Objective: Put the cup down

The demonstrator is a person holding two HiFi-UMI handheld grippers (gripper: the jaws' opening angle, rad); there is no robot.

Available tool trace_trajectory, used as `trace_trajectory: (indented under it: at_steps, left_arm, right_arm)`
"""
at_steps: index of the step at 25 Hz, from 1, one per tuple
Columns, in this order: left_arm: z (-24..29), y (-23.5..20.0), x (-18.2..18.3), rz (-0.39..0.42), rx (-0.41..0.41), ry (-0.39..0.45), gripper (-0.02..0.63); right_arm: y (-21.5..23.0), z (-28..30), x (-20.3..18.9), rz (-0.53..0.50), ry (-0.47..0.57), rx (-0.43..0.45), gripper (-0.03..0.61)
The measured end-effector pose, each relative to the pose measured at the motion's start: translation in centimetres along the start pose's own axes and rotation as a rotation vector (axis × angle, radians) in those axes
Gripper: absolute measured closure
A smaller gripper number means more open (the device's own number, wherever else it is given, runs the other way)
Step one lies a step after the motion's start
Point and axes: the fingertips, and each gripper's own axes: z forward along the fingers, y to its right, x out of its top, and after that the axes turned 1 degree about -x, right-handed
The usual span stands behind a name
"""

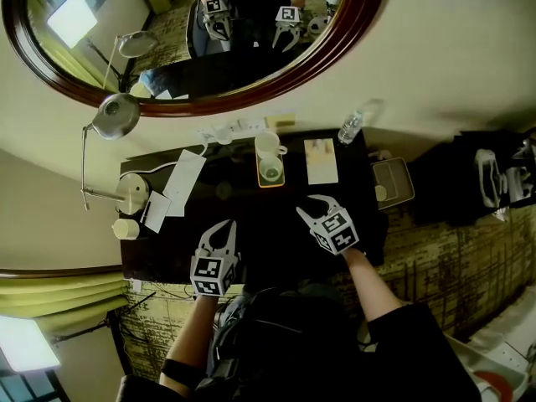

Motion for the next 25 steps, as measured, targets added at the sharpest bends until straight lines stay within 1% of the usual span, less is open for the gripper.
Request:
trace_trajectory:
  at_steps: [3,4,5,7,10,14,18,22,25]
  left_arm:
    - [0.3,-0.3,0.0,0.003,0.002,-0.005,0.614]
    - [0.4,-0.4,-0.1,0.002,0.005,-0.007,0.614]
    - [0.5,-0.6,-0.2,0.002,0.009,-0.01,0.614]
    - [0.7,-1.0,-0.4,-0.001,0.016,-0.017,0.614]
    - [0.9,-1.2,-0.9,-0.01,0.02,-0.028,0.614]
    - [1.0,-1.8,-1.7,-0.018,0.03,-0.038,0.614]
    - [0.7,-2.6,-2.3,-0.029,0.051,-0.044,0.614]
    - [0.2,-3.6,-2.9,-0.042,0.079,-0.047,0.614]
    - [-0.1,-4.4,-3.2,-0.057,0.1,-0.044,0.614]
  right_arm:
    - [0.6,2.3,0.6,-0.027,-0.009,0.0,0.324]
    - [0.8,3.2,0.7,-0.039,-0.016,-0.004,0.25]
    - [0.8,4.0,0.9,-0.052,-0.024,-0.004,0.194]
    - [0.4,5.5,1.7,-0.074,-0.044,0.01,0.132]
    - [0.4,7.7,2.6,-0.086,-0.056,0.02,0.123]
    - [1.8,11.0,3.7,-0.082,-0.054,-0.008,0.123]
    - [2.6,13.7,4.0,-0.09,-0.068,-0.011,0.121]
    - [3.2,15.5,4.4,-0.121,-0.076,-0.012,0.12]
    - [3.4,16.6,4.5,-0.176,-0.096,-0.008,0.12]
